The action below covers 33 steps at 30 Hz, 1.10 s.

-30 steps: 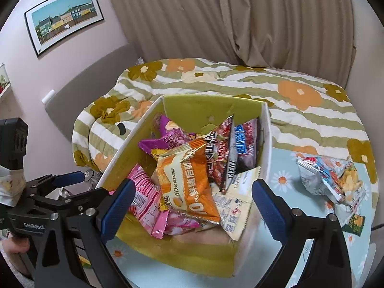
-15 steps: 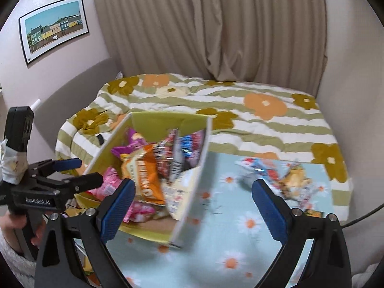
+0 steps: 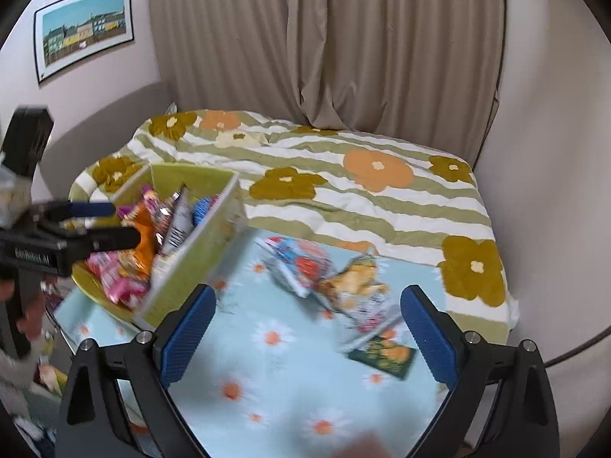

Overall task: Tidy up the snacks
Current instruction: 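Move both tools back over the last snack bags on the table, then grasp the grey potato chip bag with the left tool while the right tool grasps the green cracker packet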

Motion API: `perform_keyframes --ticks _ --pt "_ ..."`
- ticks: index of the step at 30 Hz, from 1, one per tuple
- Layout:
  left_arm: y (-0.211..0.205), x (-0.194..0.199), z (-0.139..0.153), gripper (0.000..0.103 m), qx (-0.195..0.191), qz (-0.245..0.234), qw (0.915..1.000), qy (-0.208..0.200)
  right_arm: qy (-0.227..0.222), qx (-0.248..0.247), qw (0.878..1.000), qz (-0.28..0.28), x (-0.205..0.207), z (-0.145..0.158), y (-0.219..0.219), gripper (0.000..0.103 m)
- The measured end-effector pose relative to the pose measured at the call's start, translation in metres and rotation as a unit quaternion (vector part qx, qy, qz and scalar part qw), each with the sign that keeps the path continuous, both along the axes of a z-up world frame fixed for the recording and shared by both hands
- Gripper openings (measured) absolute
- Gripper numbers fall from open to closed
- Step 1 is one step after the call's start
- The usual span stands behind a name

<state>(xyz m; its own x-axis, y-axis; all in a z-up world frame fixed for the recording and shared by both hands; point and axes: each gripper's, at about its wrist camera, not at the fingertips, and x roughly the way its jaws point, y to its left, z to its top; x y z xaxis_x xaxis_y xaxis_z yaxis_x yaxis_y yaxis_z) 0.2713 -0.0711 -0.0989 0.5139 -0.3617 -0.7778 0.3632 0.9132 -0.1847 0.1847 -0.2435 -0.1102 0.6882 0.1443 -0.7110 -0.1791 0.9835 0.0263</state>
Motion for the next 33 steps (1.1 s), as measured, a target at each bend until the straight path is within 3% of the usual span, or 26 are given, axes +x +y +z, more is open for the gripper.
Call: perform_keyframes --ticks 5,8,13,18,28,33 --pt "-0.063 0.009 -0.004 0.103 0.034 -0.034 0.9988 -0.011 0.006 -0.006 1.0 0.015 0.007 -0.013 -0.048 0.097" --pt "-0.1 0.021 -0.017 0.103 0.026 -0.061 0.9978 0.009 0.014 -0.012 0.999 0.029 0.013 -0.027 -0.07 0.097" --pt "-0.155 0.043 -0.058 0.103 0.047 -0.086 0.9943 0.042 0.043 -0.011 0.997 0.056 0.029 -0.064 -0.104 0.097" --pt "-0.201 0.067 -0.103 0.103 0.096 -0.113 0.9874 0.055 0.072 -0.008 0.994 0.076 0.042 -0.105 -0.126 0.097" --pt "-0.251 0.099 -0.163 0.103 0.175 -0.177 0.9646 0.086 0.121 -0.047 0.978 0.161 0.058 -0.172 -0.117 0.097" --pt "-0.258 0.108 -0.183 0.103 0.191 -0.177 0.9601 0.102 0.131 -0.064 0.969 0.202 0.059 -0.19 -0.104 0.097"
